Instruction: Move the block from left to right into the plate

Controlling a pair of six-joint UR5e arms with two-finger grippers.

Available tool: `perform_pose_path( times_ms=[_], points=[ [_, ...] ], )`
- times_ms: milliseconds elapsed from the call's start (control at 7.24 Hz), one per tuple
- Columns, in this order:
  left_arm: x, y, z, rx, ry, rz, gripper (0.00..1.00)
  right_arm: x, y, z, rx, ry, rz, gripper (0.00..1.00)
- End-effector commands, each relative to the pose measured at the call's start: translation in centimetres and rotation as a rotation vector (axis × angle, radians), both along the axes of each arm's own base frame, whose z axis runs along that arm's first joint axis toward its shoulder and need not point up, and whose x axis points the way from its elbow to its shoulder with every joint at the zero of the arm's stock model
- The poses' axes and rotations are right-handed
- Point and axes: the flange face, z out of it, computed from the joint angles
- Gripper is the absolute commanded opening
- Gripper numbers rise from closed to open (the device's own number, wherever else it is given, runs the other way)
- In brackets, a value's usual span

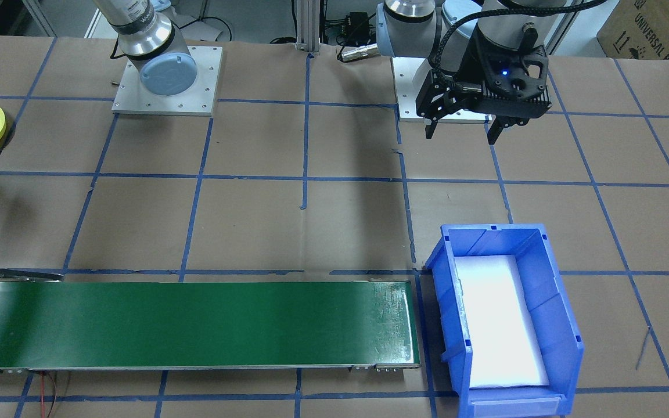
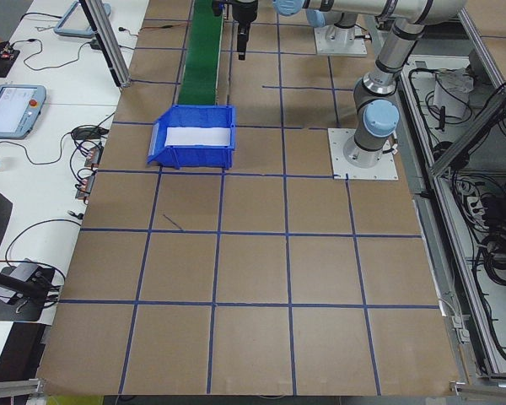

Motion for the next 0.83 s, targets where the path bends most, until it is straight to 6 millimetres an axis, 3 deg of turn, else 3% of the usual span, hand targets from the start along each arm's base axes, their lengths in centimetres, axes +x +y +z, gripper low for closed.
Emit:
perform_pose_path(
  times_ms=[0,276,414,552,690],
  points=[
    [0.0,0.0,0.0,0.000,0.000,0.000,1.00,-0.1,4.7,-3.8,0.024,-0.068,-0.083,0.24],
    [0.0,0.1,0.0,0.002,0.000,0.000,1.00,-0.2,5.8,-4.3,0.055,-0.052,-0.095,0.26],
    [0.0,0.1,0.0,0.002,-0.002,0.000,1.00,-0.4,6.1,-4.5,0.048,-0.058,-0.103,0.41],
    [0.0,0.1,0.2,-0.003,-0.002,0.000,1.00,-0.9,6.2,-4.7,0.036,-0.062,-0.111,0.78],
    [0.0,0.2,0.2,-0.003,-0.002,0.000,1.00,-1.0,6.2,-4.6,0.035,-0.056,-0.113,0.88]
  ],
)
